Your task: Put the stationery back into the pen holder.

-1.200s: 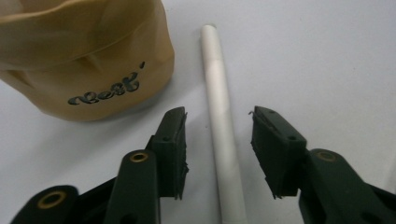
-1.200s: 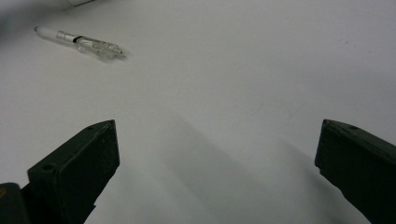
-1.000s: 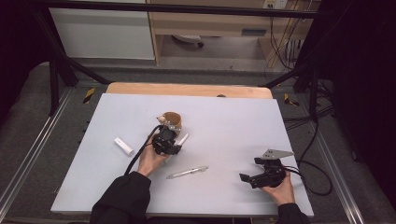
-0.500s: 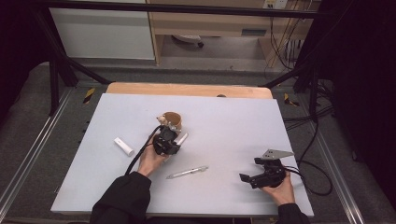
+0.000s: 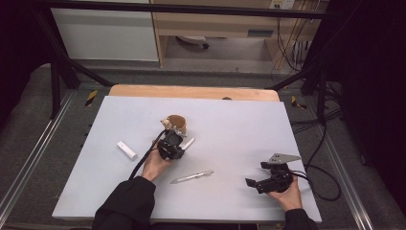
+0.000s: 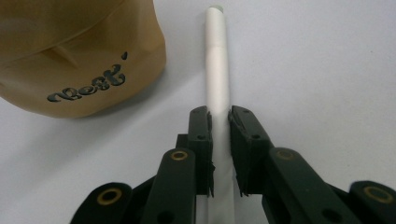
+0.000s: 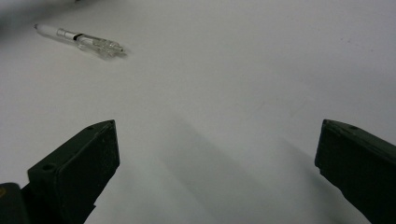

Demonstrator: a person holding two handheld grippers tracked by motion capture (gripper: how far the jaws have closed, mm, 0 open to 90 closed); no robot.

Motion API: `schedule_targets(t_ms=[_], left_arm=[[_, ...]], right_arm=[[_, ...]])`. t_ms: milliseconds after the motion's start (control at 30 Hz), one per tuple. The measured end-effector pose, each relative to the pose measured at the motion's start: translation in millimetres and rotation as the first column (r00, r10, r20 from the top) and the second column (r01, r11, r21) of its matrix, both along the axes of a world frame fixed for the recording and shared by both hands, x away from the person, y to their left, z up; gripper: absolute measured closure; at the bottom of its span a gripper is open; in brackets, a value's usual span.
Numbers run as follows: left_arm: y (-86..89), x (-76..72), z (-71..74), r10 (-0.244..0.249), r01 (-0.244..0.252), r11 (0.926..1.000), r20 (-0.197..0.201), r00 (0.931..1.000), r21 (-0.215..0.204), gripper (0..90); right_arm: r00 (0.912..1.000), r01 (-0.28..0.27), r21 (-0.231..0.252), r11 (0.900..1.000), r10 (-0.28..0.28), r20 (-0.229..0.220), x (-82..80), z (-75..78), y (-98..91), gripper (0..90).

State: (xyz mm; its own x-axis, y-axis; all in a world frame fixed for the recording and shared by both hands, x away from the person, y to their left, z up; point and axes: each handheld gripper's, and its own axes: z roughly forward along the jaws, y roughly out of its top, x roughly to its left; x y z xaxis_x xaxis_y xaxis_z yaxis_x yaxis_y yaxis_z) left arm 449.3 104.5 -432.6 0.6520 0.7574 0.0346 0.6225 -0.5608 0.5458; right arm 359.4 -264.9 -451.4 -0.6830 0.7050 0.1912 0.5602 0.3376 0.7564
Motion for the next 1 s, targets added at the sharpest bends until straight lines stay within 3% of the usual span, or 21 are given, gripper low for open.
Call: schedule_targets(t_ms=[167, 367, 500, 600, 767, 1000], left_arm=[[1.2, 0.1, 0.5, -0.001, 0.001, 1.0, 0.01, 0.9999, -0.002, 78.3], [10.8, -3.3, 11.3, -0.008, 0.008, 0.9992, 0.01, 0.9999, -0.039, 78.4], [21.8, -9.6, 19.4, -0.03, 0.03, 0.9975, 0.008, 0.9995, -0.064, 78.4], [30.0, -16.4, 23.9, -0.046, 0.047, 0.9965, 0.013, 0.9988, -0.069, 78.4], [41.6, -28.4, 31.0, -0.075, 0.076, 0.9926, 0.014, 0.9971, -0.095, 78.4], [54.0, -43.7, 37.8, -0.119, 0.12, 0.9863, 0.012, 0.9928, -0.114, 78.4]], right_arm=[[1.0, 0.0, -0.006, 1.0, 0.0, 0.001, -0.2, -0.2, 0.3, 0.6], [0.9998, 0.006, -0.016, 0.9998, -0.006, 0.017, -0.4, 0.5, 2.4, 0.6], [0.9995, 0.005, -0.034, 0.9994, -0.004, 0.03, -1.0, 2.6, 9.8, 0.5], [0.9993, 0.012, -0.074, 0.9972, -0.01, 0.035, -1.2, 3.8, 18.8, 0.6], [0.998, -0.021, -0.125, 0.9919, 0.028, 0.057, -1.3, 6.7, 35.4, 0.6], [0.993, -0.079, -0.143, 0.9866, 0.09, 0.077, -1.6, 14.3, 53.0, 0.7]])
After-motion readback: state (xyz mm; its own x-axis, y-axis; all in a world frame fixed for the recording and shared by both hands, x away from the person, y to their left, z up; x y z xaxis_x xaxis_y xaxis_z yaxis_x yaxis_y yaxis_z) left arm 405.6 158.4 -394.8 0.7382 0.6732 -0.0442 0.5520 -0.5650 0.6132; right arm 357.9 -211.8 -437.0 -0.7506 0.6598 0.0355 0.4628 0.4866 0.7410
